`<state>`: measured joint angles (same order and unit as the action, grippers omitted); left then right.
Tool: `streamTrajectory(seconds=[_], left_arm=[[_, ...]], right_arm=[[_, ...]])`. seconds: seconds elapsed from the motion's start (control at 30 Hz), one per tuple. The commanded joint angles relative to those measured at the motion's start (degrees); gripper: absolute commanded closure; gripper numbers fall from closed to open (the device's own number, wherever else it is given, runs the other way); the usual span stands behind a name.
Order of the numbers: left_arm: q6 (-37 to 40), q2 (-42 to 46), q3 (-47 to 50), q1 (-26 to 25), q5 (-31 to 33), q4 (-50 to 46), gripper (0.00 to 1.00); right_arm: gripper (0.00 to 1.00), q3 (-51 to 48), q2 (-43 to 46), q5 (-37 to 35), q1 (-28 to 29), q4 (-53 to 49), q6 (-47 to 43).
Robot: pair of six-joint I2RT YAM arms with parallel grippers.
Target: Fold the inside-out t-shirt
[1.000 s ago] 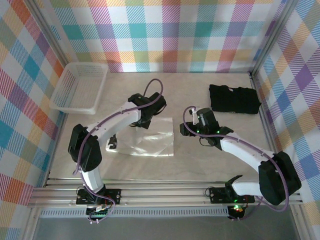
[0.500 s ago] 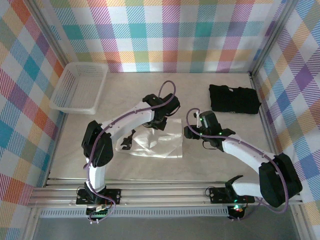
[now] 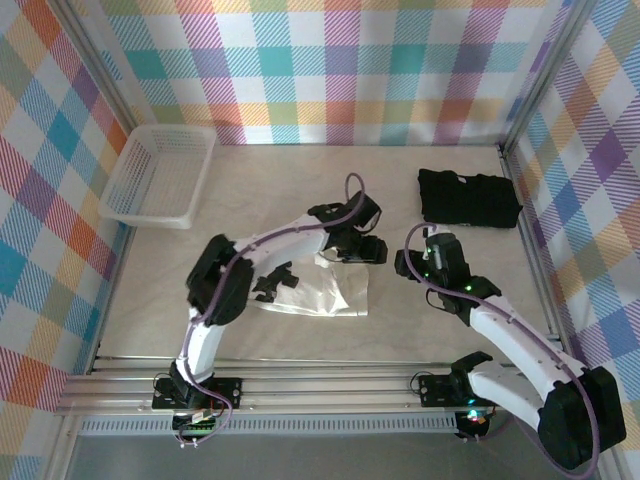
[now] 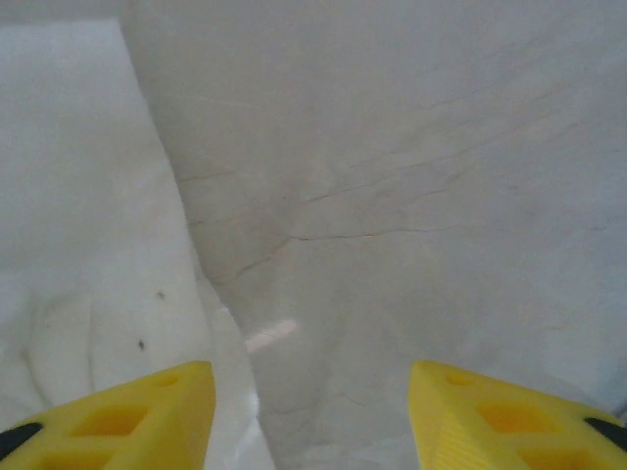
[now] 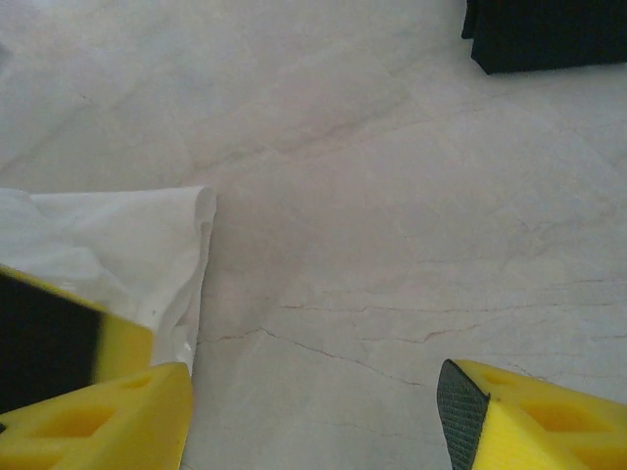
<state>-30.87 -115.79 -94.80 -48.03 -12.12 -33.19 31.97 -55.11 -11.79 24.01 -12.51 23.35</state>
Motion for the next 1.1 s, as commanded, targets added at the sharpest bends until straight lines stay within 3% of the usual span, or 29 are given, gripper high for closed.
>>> streamTrajectory(seconds=[0.0,0.2,0.3,0.37,0.53,0.7,0.8,0.87,1.0,1.07], left_arm=[[-0.14,16.09,9.86,3.38,-0.8,6.09,0.42],[-2.75,33.88,30.72,10.49,1.8,7.93,0.36],[-5.71,39.84,38.81,13.57,2.79,8.97,0.37],[-6.93,43.06,42.47,14.65,4.3,8.83,0.37],[-6.59,49.47,47.15,17.8,7.09,5.77,0.37],[-5.41,53.75,49.55,20.55,9.92,2.69,0.37],[-4.18,54.1,50.37,20.39,8.99,3.25,0.37],[-2.97,53.65,50.62,19.6,7.81,4.5,0.37],[-2.17,50.79,50.43,14.08,7.08,10.08,0.37],[-2.17,47.88,49.54,10.72,6.68,13.32,0.37]], right_arm=[[0.32,-0.44,-1.55,4.6,-0.1,5.11,-0.11],[0.29,4.59,-13.46,21.08,3.08,16.86,-4.89],[0.21,11.06,-22.45,23.91,6.73,16.35,-10.12],[0.15,14.82,-27.47,23.36,9.04,15.38,-13.75],[0.05,23.07,-37.2,10.88,16.12,11.17,-22.52],[0.01,29.86,-44.27,5.25,17.61,7.68,-23.31],[0.06,32.62,-46.63,1.39,16.52,4.23,-21.81],[0.11,33.33,-46.82,2.67,13.08,1.34,-18.6],[0.28,33.22,-46.37,4.32,5.99,-3.22,-14.42],[0.31,33.83,-46.24,2.82,3.9,-5.97,-13.74]])
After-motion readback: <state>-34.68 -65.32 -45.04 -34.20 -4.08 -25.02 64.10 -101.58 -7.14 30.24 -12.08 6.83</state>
